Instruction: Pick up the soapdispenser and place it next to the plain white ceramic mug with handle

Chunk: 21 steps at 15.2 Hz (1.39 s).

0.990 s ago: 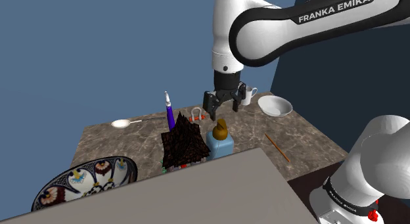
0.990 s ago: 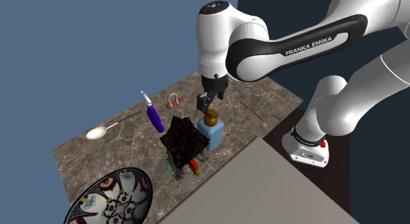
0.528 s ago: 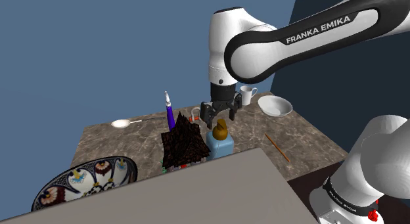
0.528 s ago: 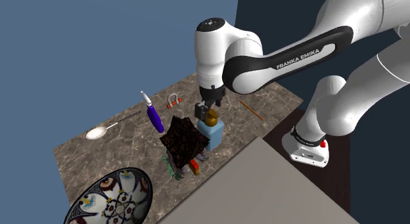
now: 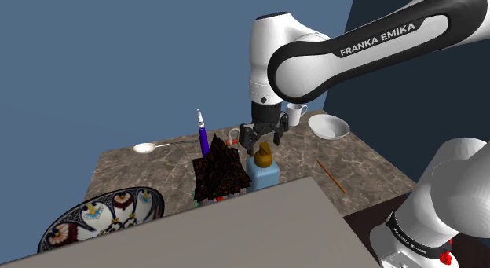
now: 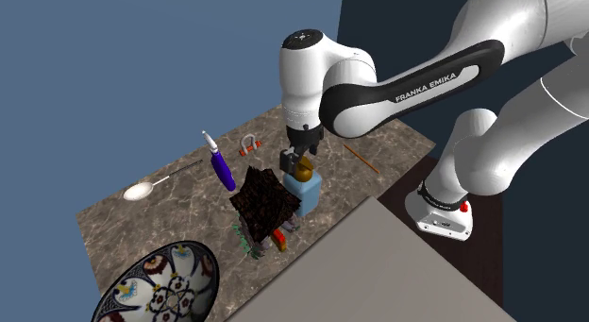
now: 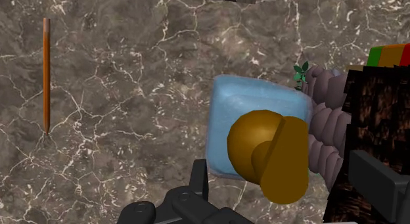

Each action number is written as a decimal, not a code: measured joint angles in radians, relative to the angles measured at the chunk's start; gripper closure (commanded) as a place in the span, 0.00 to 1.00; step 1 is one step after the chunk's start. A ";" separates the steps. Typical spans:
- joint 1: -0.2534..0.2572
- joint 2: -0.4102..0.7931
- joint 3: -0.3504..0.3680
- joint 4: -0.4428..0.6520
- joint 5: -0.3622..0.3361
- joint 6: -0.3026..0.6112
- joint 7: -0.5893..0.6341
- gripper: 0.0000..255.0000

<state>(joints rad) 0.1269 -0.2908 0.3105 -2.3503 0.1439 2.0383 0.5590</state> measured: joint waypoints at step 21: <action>-0.002 -0.038 -0.012 0.100 -0.001 -0.138 0.002 1.00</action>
<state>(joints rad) 0.1253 -0.3288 0.2984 -2.2499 0.1429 1.9006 0.5608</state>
